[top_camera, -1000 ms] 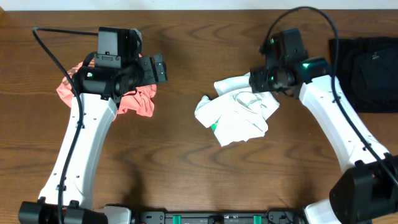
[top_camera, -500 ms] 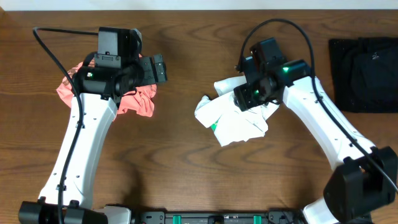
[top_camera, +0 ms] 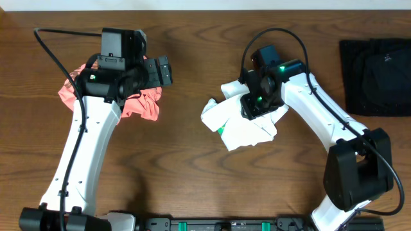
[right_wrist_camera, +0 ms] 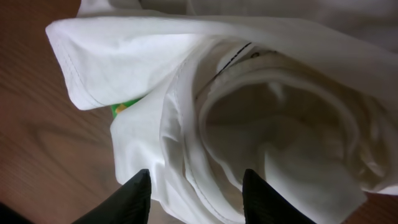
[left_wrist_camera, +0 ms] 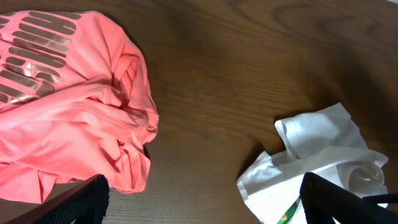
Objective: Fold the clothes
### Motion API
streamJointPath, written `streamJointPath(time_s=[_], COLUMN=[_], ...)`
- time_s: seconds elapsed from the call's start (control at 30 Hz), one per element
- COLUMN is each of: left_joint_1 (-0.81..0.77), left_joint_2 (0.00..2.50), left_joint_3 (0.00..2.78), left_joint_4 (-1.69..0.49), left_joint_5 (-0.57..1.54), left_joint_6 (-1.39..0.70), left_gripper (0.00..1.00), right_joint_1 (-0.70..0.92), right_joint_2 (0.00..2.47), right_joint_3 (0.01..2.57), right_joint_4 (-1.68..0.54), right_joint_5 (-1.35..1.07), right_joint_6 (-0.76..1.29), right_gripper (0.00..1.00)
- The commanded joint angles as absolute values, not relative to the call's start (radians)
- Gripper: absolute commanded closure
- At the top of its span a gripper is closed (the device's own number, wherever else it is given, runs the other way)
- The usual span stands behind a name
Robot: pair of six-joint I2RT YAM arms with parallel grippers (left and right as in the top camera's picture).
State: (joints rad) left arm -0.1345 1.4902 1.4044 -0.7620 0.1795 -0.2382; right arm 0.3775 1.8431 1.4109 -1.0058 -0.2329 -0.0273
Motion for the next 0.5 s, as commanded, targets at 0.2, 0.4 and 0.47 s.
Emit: streamJointPath(time_s=[0.2, 0.4, 0.47], left_joint_1=[-0.131, -0.131, -0.131], left_joint_2=[1.498, 1.498, 1.498], left_joint_3=[1.402, 1.402, 1.398], left_joint_4=[-0.774, -0.780, -0.781], left_joint_5=[0.170, 0.170, 0.170], left_joint_6=[-0.228, -0.229, -0.228], left_gripper=[0.02, 0.02, 0.02], right_joint_1=[0.379, 0.379, 0.379], right_joint_2=[1.865, 1.902, 1.919], right_joint_3=[1.408, 1.406, 1.406], right_joint_4=[-0.987, -0.966, -0.966], right_joint_5=[-0.202, -0.202, -0.203], right_joint_6=[-0.085, -0.085, -0.085], right_gripper=[0.41, 0.49, 0.50])
